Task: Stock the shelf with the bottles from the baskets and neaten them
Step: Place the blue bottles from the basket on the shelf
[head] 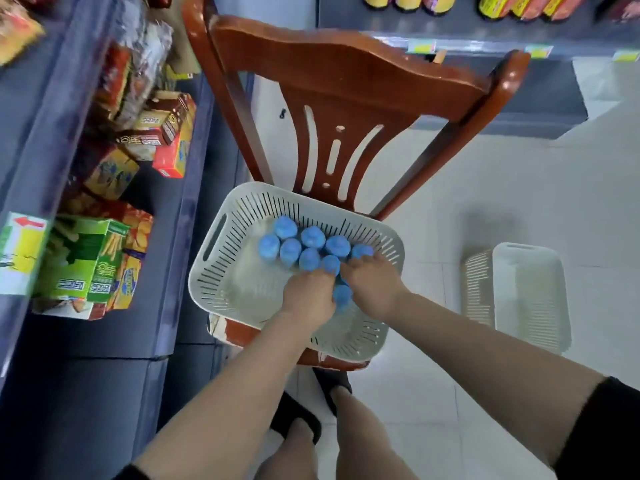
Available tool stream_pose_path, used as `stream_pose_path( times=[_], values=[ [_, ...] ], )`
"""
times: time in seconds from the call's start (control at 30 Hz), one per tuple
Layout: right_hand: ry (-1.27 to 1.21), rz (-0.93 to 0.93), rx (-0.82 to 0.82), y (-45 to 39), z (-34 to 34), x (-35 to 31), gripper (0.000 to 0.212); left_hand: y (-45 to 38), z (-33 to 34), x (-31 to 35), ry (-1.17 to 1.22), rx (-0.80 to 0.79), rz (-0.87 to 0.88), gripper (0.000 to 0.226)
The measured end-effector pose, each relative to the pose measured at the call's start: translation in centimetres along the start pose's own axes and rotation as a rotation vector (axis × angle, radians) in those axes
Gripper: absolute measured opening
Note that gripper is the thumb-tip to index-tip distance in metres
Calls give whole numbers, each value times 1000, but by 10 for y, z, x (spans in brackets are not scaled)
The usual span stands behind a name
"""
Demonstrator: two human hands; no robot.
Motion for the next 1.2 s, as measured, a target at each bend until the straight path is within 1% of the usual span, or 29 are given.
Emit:
stream_pose_path(
  times=[0.17, 0.27, 0.43, 0.57, 0.63, 0.7, 0.8, 0.9, 0.97, 1.1, 1.2],
  values=[
    [93, 24, -78, -22, 53, 13, 32, -32, 61, 3, 122, -68, -53, 34],
    [80, 40, -113, -34, 75, 18, 30, -51, 86, 2, 227, -103, -83, 34],
    [-11, 95, -128, -50, 103, 29, 22, -72, 110, 5, 283, -149, -101, 35],
    [-54, 61, -46, -55, 110, 30, 18, -74, 125, 8, 333, -188, -94, 33],
    [-101, 45, -33, -55, 110, 31, 19, -72, 129, 8, 369, -210, -89, 31],
    [-194, 55, -57, -54, 108, 30, 22, -67, 125, 5, 383, -198, -77, 31],
    [-360, 57, -43, -47, 92, 28, 24, -53, 108, -5, 386, -146, -60, 34],
    [-463, -1, 5, -34, 61, 19, 19, -34, 85, -18, 426, -62, -45, 39],
    [-500, -47, 36, -27, 35, 9, 22, -22, 68, -28, 465, -18, -56, 43],
    [-485, -117, 153, -14, -34, -16, 33, 6, 16, -52, 565, 108, -104, 55],
    [-530, -178, 266, -2, -93, -40, 35, 34, -33, -72, 607, 222, -147, 55]
  ],
)
Point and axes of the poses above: each hand's wrist, its own y-axis away from the middle knuckle, its own z-axis out of the palm, x = y × z, the point moved 6 cm from there along -y, towards the middle knuckle, and after that the axes turned 14 degrees about -y, right-handed, at the moved point
